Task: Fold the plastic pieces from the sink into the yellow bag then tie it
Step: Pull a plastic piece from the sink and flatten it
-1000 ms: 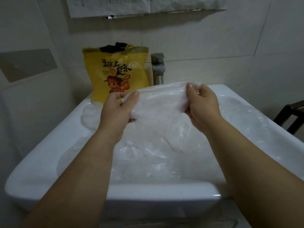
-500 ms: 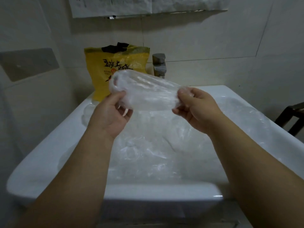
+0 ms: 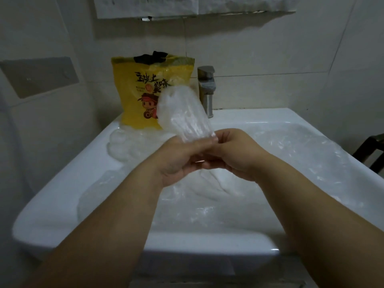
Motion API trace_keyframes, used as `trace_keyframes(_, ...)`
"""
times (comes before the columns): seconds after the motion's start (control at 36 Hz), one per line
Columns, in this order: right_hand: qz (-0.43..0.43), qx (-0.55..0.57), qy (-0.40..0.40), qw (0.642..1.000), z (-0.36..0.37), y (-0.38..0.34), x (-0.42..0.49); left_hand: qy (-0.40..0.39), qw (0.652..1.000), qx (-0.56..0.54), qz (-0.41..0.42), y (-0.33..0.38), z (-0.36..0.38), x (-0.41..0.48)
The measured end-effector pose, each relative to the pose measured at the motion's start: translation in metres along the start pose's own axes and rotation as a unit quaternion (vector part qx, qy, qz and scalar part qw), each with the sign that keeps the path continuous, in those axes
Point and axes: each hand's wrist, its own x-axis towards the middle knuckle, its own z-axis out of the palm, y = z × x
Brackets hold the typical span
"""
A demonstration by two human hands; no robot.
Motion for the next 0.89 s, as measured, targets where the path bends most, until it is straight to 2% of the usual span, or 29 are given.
trace_keyframes(0.06, 0.000, -0.025, 0.002, 1.000, 0.002, 0.001, 0.000, 0.063, 0.998, 0.009, 0.018, -0.002, 0.001, 0.003)
trace_keyframes(0.19, 0.027, -0.111, -0.004, 0.993, -0.001, 0.004, -0.001, 0.149, 0.975, -0.141, 0.085, 0.009, -0.014, 0.008)
trace_keyframes(0.28, 0.072, -0.119, -0.028, 0.990, -0.010, 0.001, -0.003, 0.187, 0.951, -0.211, 0.129, 0.019, -0.028, 0.006)
trace_keyframes(0.39, 0.091, -0.091, -0.046, 0.991, -0.018, -0.002, -0.004, 0.208, 0.928, -0.283, 0.127, 0.025, -0.038, 0.001)
trace_keyframes(0.5, 0.084, -0.085, -0.062, 0.991, -0.017, -0.007, -0.007, 0.171, 0.933, -0.293, 0.118, 0.024, -0.037, -0.001)
trace_keyframes(0.61, 0.051, -0.006, -0.095, 0.994, -0.013, -0.014, -0.010, 0.133, 0.949, -0.279, 0.067, 0.023, -0.032, -0.002)
trace_keyframes(0.69, 0.045, 0.111, -0.128, 0.985, -0.014, -0.019, -0.011, 0.160, 0.950, -0.265, 0.033, 0.024, -0.032, -0.001)
trace_keyframes(0.75, 0.046, 0.182, -0.104, 0.977, -0.016, -0.020, -0.009, 0.177, 0.948, -0.264, 0.019, 0.024, -0.034, 0.000)
trace_keyframes(0.81, 0.006, 0.130, -0.041, 0.991, -0.017, -0.016, -0.007, 0.182, 0.948, -0.261, 0.007, 0.023, -0.035, 0.000)
trace_keyframes(0.83, -0.025, 0.050, -0.005, 0.998, -0.016, -0.014, -0.007, 0.181, 0.949, -0.257, -0.002, 0.023, -0.035, 0.000)
trace_keyframes(0.89, -0.092, -0.112, 0.027, 0.989, -0.011, -0.010, -0.010, 0.178, 0.953, -0.243, -0.022, 0.021, -0.035, 0.001)
